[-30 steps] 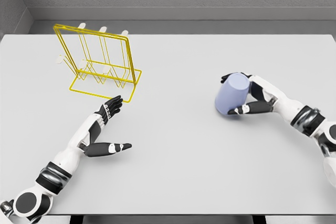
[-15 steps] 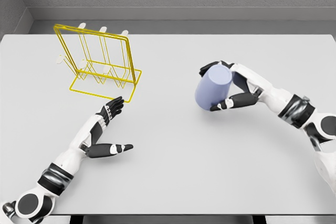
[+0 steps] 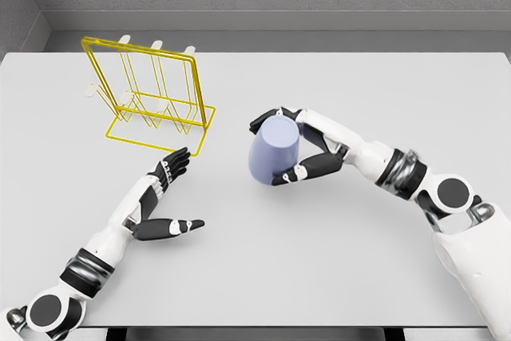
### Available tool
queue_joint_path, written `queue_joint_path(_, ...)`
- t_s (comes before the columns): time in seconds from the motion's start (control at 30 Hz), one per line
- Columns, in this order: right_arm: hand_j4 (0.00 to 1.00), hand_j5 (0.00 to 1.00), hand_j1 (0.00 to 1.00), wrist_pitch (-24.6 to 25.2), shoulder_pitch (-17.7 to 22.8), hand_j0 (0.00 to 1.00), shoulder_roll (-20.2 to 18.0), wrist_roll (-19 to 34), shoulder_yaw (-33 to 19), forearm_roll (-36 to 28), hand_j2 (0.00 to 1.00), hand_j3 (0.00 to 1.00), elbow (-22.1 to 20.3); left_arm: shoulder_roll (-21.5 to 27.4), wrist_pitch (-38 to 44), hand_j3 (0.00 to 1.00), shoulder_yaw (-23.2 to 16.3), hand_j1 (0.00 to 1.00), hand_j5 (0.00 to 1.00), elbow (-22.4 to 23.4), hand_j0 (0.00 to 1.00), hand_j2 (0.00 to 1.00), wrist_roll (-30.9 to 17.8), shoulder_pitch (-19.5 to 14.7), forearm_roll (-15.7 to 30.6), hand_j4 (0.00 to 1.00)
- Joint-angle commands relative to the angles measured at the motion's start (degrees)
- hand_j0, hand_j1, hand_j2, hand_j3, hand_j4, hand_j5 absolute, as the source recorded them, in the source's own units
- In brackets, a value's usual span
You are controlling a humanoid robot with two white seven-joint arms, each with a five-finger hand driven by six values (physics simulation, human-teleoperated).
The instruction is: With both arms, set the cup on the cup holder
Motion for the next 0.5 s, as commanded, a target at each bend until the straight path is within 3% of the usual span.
queue_joint_path(0.0, 0.67, 0.67, 0.67, 0.0, 0.0, 0.67, 1.0, 0.0, 1.6, -0.3, 0.67, 0.67, 0.0, -0.3, 0.0, 1.0, 0.0, 1.0, 1.0, 0.0, 1.0, 1.0, 0.0, 0.0, 0.0, 1.0)
queue_joint_path(0.47, 0.67, 0.67, 0.67, 0.0, -0.1, 0.67, 3.4, 0.0, 6.5, 2.8, 0.67, 0.67, 0.3, -1.0, 0.4, 1.0, 0.1, 1.0, 1.0, 0.0, 1.0, 1.0, 0.0, -0.1, 0.0, 1.0)
